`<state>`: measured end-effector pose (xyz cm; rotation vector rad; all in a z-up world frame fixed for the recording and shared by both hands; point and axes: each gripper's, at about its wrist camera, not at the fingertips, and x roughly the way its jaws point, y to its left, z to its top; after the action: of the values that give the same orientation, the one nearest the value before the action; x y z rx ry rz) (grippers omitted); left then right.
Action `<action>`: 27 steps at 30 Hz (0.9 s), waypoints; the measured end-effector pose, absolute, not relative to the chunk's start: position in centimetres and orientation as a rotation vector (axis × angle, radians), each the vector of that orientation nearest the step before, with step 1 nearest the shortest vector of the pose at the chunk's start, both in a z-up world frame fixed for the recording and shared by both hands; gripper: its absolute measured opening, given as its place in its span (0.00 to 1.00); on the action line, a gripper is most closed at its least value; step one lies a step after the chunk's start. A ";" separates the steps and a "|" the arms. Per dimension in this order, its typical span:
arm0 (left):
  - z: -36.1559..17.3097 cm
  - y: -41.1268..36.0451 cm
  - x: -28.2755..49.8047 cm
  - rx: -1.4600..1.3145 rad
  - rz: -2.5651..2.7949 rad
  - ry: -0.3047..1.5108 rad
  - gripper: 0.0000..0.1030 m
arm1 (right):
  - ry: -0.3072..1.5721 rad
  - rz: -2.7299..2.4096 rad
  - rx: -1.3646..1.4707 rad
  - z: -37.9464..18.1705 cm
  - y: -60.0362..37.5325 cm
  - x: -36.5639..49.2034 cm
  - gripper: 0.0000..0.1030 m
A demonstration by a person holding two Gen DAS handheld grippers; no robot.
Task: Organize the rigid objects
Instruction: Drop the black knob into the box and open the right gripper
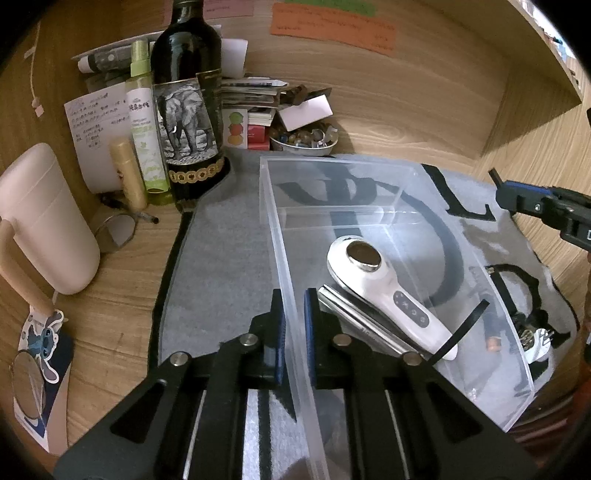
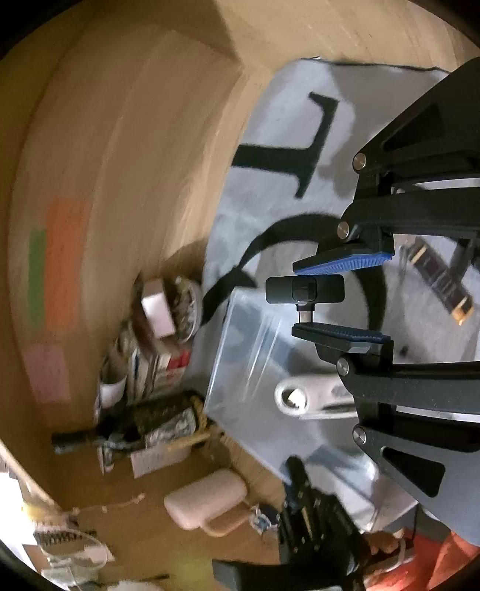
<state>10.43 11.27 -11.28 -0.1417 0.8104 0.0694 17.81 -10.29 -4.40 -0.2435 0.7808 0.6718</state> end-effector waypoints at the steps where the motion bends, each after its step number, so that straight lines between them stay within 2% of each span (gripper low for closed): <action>1: -11.3 11.3 10.4 -0.142 0.069 0.809 0.09 | 0.773 0.688 -0.249 -4.2 -9.9 17.5 0.23; 19: -11.2 11.1 10.3 -0.144 0.070 0.808 0.09 | 0.898 0.782 -0.298 -8.7 -4.9 18.2 0.23; 27: -11.2 11.0 10.3 -0.145 0.069 0.807 0.09 | 0.832 0.716 -0.309 -7.5 -6.1 17.9 0.26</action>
<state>10.33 10.96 -11.16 -0.1453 0.8067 0.0688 17.94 -6.07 -7.48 -0.3092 0.8325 0.7157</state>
